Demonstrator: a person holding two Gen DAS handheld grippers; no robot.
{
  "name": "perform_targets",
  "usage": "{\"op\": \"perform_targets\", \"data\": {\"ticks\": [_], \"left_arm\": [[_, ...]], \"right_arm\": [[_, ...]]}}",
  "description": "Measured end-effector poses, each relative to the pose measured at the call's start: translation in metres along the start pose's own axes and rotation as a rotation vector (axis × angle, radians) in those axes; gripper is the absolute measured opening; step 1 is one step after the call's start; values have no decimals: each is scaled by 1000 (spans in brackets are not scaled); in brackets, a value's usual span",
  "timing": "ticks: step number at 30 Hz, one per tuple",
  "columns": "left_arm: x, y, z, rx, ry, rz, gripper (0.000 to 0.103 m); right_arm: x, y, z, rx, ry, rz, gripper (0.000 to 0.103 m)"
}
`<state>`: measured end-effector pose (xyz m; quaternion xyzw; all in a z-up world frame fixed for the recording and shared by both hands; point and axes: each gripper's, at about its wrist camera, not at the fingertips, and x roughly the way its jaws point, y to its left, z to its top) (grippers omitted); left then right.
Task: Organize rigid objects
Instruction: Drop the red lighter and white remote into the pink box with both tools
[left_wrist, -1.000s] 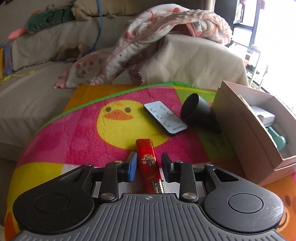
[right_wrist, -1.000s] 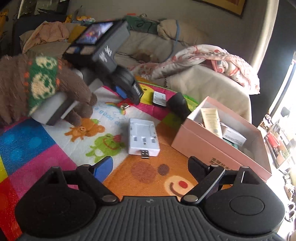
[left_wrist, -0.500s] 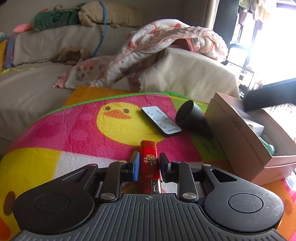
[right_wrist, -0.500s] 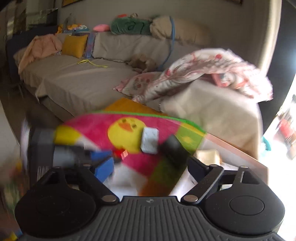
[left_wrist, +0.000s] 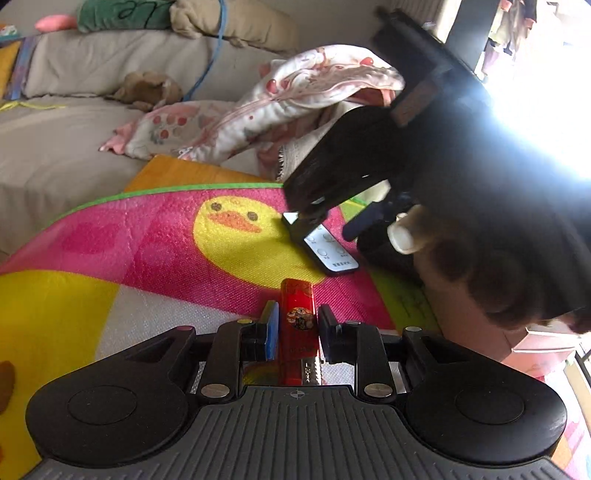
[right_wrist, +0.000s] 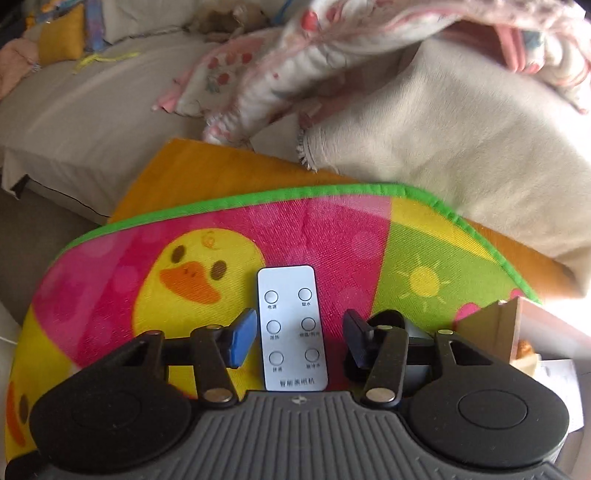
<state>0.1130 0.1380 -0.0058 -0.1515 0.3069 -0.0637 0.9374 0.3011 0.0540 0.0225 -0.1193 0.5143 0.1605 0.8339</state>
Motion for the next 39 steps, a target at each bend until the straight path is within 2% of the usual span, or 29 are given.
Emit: {"op": "perform_targets", "data": {"ticks": [2, 4, 8, 11, 15, 20, 24, 30, 35, 39], "left_arm": [[0, 1, 0, -4, 0, -3, 26], [0, 1, 0, -8, 0, -6, 26], [0, 2, 0, -15, -1, -10, 26], [0, 3, 0, -17, -2, -12, 26], [0, 4, 0, -21, -2, -15, 26], [0, 5, 0, -29, -4, -27, 26], [-3, -2, -1, 14, -10, -33, 26], [-26, -28, -1, 129, -33, -45, 26], [-84, -55, -14, 197, 5, -151, 26], [-116, -88, -31, 267, 129, -284, 26]], "right_arm": [[5, 7, 1, -26, -11, -22, 50], [4, 8, 2, -16, -18, -7, 40], [-1, 8, 0, -17, -11, 0, 38], [-18, 6, -7, -14, -43, 20, 38], [-69, 0, -32, -41, -115, 90, 38], [-146, -21, -98, -65, -223, 159, 38], [-188, -43, -166, -39, -277, 163, 38], [-201, -73, -256, 36, -258, 32, 38], [-203, -97, -304, 100, -252, 15, 38], [-212, -113, -330, 124, -291, 25, 38]]}}
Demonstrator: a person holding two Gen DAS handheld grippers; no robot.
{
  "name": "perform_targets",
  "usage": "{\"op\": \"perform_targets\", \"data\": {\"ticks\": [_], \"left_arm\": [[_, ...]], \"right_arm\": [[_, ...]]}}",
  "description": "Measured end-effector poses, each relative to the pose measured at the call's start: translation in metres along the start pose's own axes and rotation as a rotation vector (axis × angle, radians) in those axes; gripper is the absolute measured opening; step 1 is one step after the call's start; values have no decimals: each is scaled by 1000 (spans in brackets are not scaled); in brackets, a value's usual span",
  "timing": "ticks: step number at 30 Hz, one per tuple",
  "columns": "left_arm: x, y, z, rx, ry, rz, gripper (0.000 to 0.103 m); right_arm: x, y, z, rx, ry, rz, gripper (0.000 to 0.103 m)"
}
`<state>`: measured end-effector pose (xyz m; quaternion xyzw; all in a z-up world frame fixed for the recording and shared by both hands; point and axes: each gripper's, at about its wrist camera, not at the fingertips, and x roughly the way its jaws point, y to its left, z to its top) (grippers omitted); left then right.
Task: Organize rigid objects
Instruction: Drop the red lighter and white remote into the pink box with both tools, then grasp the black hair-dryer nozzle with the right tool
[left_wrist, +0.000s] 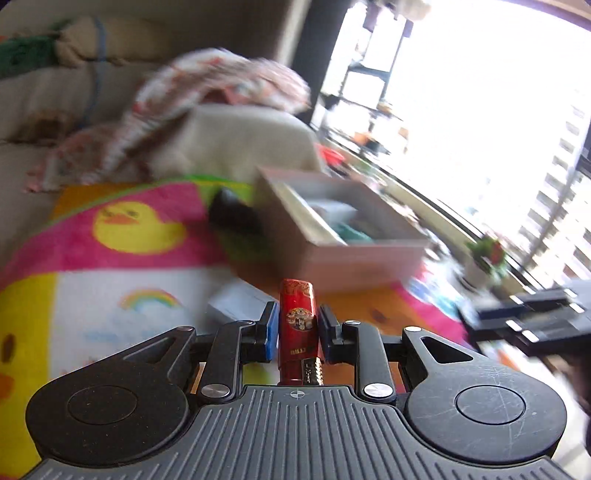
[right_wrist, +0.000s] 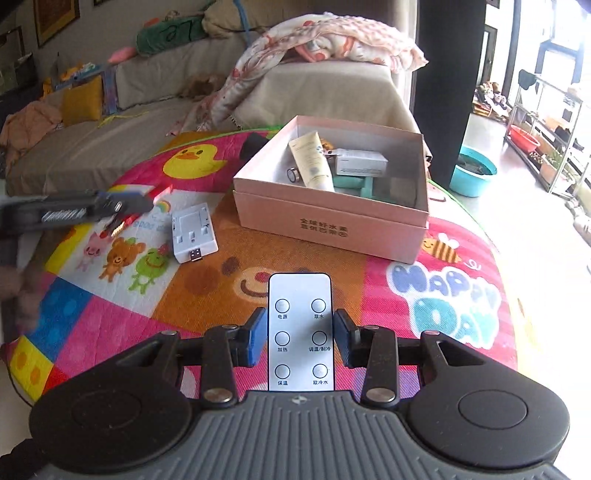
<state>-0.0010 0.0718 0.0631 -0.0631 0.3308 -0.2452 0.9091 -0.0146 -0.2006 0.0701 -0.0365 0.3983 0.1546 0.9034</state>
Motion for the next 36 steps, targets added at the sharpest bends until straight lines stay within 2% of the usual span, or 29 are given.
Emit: {"op": "perform_targets", "data": {"ticks": [2, 4, 8, 13, 18, 20, 22, 23, 25, 26, 27, 28, 30, 32, 34, 36], "left_arm": [[-2, -21, -6, 32, 74, -67, 26], [-3, -42, -11, 75, 127, -100, 26], [1, -61, -4, 76, 150, -145, 26], [13, -77, 41, 91, 45, -97, 26], [51, -80, 110, 73, -112, -50, 26], [78, -72, 135, 30, -114, -46, 27], [97, -61, 147, -58, -76, -13, 27], [99, -58, 148, -77, -74, -8, 27], [90, -56, 143, -48, -95, 8, 27], [83, -54, 138, -29, -106, 29, 27], [76, -52, 131, -15, -113, 54, 27], [69, -48, 123, -8, -113, 75, 27], [60, -35, 105, -17, -100, 101, 27], [56, -20, 86, -37, -69, 144, 27], [55, -4, 70, -56, -45, 195, 27], [52, 12, 56, -97, -40, 208, 27]], "right_arm": [[-9, -8, -6, 12, -25, 14, 38], [-20, -14, -11, 21, -53, 25, 38], [-39, -25, -16, 31, -111, 16, 38], [-54, -41, 7, 39, -220, -4, 38], [-47, -55, 73, 55, -325, -27, 38], [-35, -59, 102, 57, -351, -38, 39], [-20, -67, 126, 81, -337, -28, 54], [-14, -74, 133, 124, -309, -21, 63], [-13, -88, 134, 201, -285, 31, 65], [-16, -92, 128, 209, -288, 52, 69], [-19, -95, 121, 208, -295, 51, 77], [-22, -97, 110, 201, -302, 32, 79], [-23, -96, 89, 172, -298, -7, 81], [-17, -92, 69, 128, -251, -35, 81], [-5, -82, 57, 76, -200, -64, 81], [4, -70, 52, 31, -164, -91, 81]]}}
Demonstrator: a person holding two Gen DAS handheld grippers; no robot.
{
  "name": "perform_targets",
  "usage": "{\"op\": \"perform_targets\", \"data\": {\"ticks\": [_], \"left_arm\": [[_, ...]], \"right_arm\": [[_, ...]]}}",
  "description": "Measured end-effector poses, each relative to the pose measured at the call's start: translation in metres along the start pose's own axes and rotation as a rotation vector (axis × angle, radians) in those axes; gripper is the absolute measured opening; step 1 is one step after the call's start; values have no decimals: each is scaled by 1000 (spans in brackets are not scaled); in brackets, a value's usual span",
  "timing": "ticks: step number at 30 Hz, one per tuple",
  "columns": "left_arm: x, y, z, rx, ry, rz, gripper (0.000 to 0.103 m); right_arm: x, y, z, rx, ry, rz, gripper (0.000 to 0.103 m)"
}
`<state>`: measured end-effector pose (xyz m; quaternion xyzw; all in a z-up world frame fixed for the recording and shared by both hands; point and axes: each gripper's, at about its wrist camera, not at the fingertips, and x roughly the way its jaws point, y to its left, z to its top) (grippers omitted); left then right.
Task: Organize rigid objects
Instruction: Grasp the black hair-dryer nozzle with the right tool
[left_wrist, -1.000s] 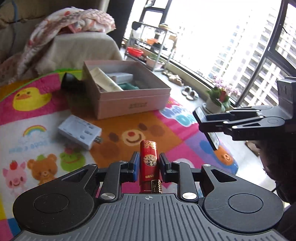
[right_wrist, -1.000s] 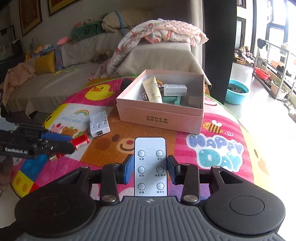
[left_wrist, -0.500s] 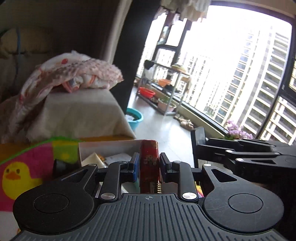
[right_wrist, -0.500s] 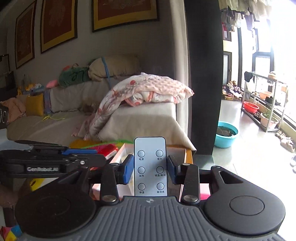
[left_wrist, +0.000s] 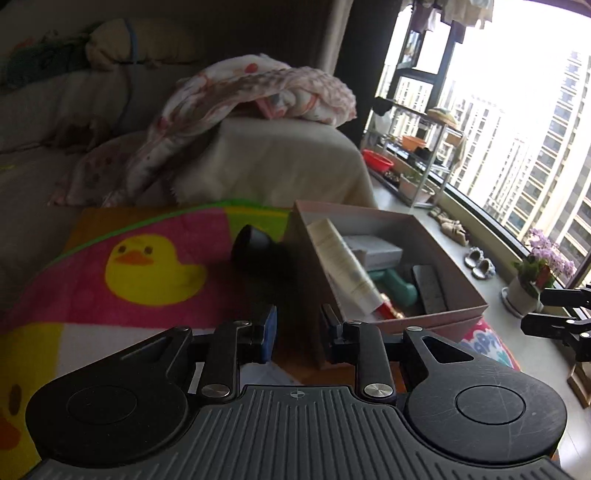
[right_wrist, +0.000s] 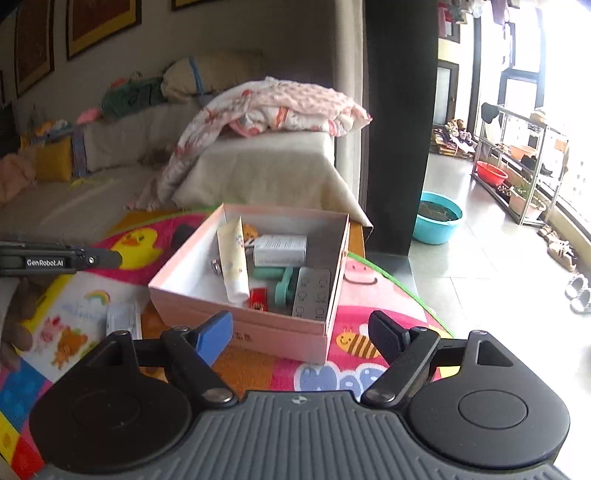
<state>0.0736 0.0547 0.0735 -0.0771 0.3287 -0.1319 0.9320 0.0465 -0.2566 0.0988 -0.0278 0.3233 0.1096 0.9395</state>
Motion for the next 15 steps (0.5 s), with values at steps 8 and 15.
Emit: {"op": "perform_targets", "data": {"ticks": [8, 15], "left_arm": [[-16, 73, -51, -242, -84, 44, 27], [-4, 119, -74, -478, -133, -102, 27]], "right_arm": [[20, 54, 21, -68, 61, 72, 81], [63, 141, 69, -402, 20, -30, 81]]}}
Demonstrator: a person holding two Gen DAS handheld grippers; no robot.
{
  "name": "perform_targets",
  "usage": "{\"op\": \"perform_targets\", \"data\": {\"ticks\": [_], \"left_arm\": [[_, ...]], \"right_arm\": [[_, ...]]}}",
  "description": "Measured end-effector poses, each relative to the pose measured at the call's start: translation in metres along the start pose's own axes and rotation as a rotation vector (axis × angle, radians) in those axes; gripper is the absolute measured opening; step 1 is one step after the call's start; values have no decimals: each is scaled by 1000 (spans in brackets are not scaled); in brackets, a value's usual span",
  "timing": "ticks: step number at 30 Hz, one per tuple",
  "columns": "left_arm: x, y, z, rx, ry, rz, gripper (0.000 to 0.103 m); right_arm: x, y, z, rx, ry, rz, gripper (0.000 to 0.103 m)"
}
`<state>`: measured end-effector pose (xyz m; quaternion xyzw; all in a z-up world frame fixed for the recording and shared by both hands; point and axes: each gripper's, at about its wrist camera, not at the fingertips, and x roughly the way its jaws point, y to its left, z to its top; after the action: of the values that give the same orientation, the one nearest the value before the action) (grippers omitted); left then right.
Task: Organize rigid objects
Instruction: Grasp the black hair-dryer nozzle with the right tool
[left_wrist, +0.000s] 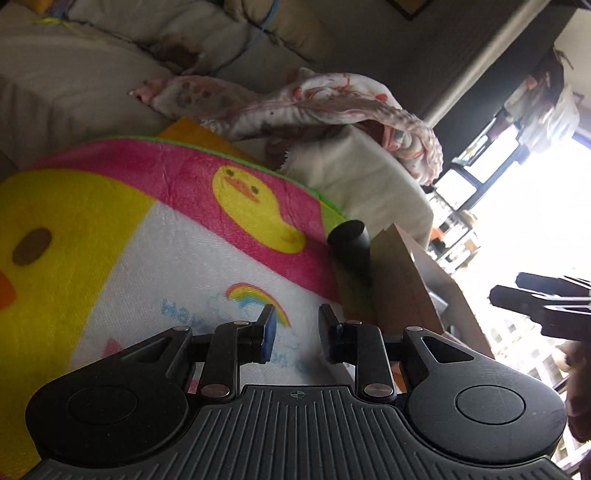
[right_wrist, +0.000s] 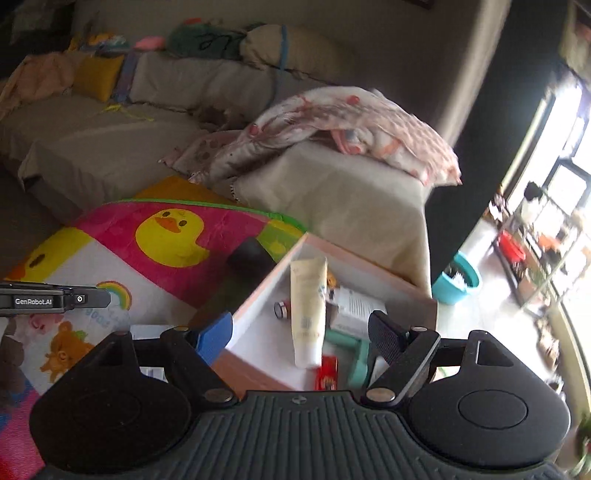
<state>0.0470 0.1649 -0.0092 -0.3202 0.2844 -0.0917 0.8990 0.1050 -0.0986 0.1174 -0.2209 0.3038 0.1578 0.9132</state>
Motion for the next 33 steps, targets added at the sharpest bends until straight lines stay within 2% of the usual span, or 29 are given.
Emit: {"op": "perform_targets", "data": {"ticks": [4, 8, 11, 13, 14, 16, 18, 20, 23, 26, 28, 29, 30, 33], "left_arm": [[-3, 8, -2, -34, -31, -79, 27], [-5, 7, -3, -29, -49, -78, 27], [-4, 8, -2, -32, -38, -105, 27], [0, 11, -2, -43, -4, -99, 27], [2, 12, -3, -52, 10, -95, 27], [3, 15, -3, -65, 18, -104, 27], [1, 16, -3, -74, 10, -122, 27], [-1, 19, -3, -85, 8, -137, 27], [-1, 20, -3, -97, 16, -144, 27], [-1, 20, -3, -99, 12, -147, 27], [-2, 20, -3, -97, 6, -147, 27], [-2, 20, -3, -98, 7, -146, 27], [-1, 20, -3, -100, 9, -144, 27], [0, 21, -3, -105, 13, -137, 27]], "right_arm": [[52, 37, 38, -240, 39, -57, 81], [108, 64, 44, -461, 129, -91, 80], [141, 71, 44, -540, 201, -88, 78], [161, 74, 46, -559, 231, -125, 78], [169, 76, 46, -564, 243, -137, 78], [180, 79, 48, -556, 268, -104, 81], [189, 82, 52, -563, 261, -122, 81], [198, 83, 58, -569, 255, -101, 79], [211, 80, 71, -486, 296, -45, 72], [217, 78, 78, -447, 279, -18, 72], [222, 70, 82, -370, 300, 6, 65], [222, 67, 83, -331, 309, 20, 49], [222, 66, 84, -311, 318, 19, 45], [208, 63, 84, -272, 284, -34, 45]]}}
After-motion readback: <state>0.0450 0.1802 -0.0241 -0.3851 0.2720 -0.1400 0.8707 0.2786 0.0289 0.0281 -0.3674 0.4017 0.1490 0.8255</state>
